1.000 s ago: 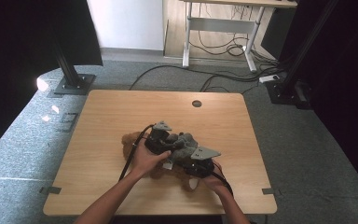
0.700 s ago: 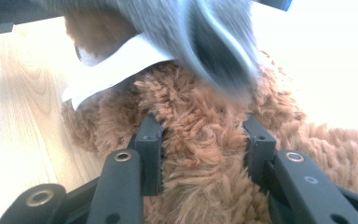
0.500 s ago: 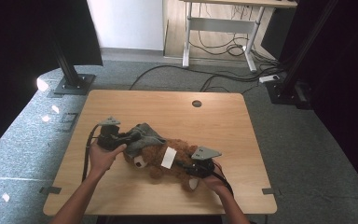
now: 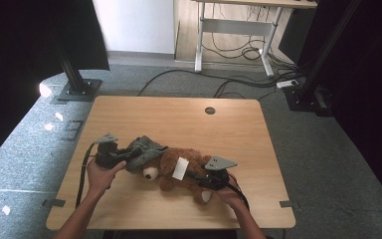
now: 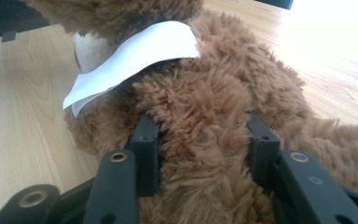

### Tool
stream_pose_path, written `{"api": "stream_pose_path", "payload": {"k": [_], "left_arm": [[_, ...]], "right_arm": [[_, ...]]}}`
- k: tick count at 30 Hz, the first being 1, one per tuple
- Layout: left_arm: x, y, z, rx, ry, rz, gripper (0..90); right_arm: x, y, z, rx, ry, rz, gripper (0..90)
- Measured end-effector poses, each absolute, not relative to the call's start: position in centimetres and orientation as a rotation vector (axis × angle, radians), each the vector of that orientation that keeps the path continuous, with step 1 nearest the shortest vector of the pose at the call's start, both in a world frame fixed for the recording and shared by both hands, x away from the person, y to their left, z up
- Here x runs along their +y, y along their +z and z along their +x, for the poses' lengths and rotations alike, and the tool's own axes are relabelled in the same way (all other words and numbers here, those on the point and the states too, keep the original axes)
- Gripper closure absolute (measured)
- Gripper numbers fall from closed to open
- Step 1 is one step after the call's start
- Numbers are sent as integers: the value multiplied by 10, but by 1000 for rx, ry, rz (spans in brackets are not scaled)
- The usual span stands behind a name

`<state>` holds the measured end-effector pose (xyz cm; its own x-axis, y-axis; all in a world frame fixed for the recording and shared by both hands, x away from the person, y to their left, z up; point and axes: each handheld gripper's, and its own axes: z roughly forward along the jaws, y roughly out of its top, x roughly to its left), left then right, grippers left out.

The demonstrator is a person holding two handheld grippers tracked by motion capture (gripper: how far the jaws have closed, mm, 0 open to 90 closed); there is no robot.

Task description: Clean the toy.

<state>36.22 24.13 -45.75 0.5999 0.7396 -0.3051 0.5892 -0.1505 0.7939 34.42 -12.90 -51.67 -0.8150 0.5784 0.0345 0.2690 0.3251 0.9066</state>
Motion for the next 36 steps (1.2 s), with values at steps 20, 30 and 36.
{"api": "stream_pose_path", "payload": {"k": [20,30,36], "left_arm": [[240,-478,340,1040,212,1830,754],[239,-483,332,1031,198,1827,755],[239,-485,329,1030,189,1827,755]], "right_arm": [[-146,-481,316,2219,1602,810,381],[-129,-481,284,2322,1683,713,438],[-79,-512,296,2499,1538,700,467]]}}
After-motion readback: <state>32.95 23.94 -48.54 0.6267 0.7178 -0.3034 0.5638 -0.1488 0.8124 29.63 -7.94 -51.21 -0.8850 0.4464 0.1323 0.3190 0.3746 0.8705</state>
